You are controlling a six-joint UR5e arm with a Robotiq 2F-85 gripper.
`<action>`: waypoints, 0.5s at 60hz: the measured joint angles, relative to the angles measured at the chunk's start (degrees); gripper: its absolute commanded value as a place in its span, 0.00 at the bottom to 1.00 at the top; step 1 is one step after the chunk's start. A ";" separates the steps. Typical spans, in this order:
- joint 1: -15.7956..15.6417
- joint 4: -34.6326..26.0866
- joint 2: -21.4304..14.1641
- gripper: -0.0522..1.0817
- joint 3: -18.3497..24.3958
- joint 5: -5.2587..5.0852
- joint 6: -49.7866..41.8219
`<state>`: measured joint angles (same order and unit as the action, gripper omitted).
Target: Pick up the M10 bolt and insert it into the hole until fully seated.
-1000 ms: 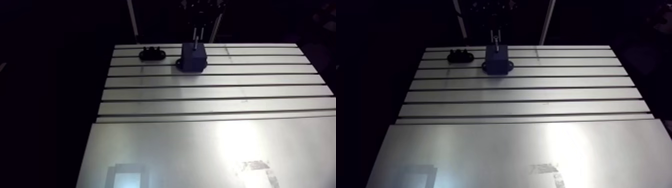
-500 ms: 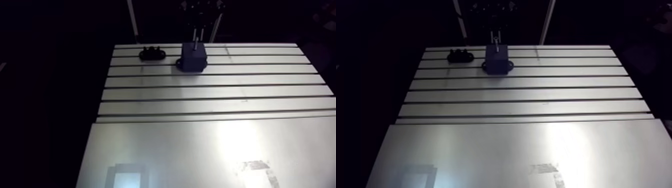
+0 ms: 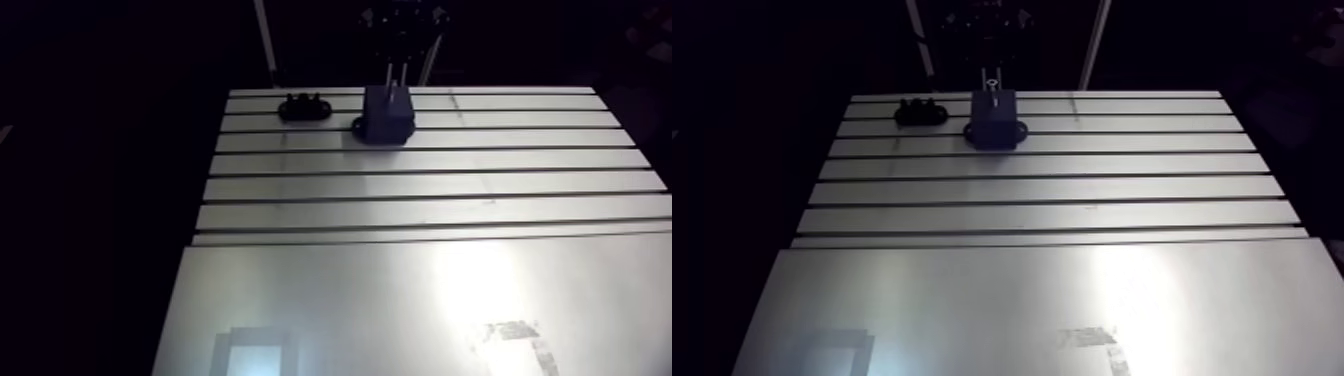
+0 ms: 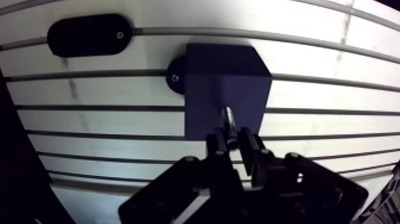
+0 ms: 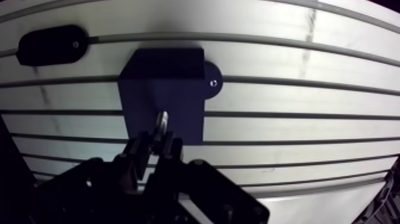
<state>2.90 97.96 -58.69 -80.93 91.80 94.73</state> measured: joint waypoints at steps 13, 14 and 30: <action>0.00 0.17 0.03 0.99 -0.19 -0.06 -0.28; 0.00 0.17 0.03 0.99 -0.20 -0.06 -0.29; 0.00 0.27 0.03 0.05 -0.28 -0.09 -0.34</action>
<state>2.90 98.23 -58.67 -81.21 91.70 94.39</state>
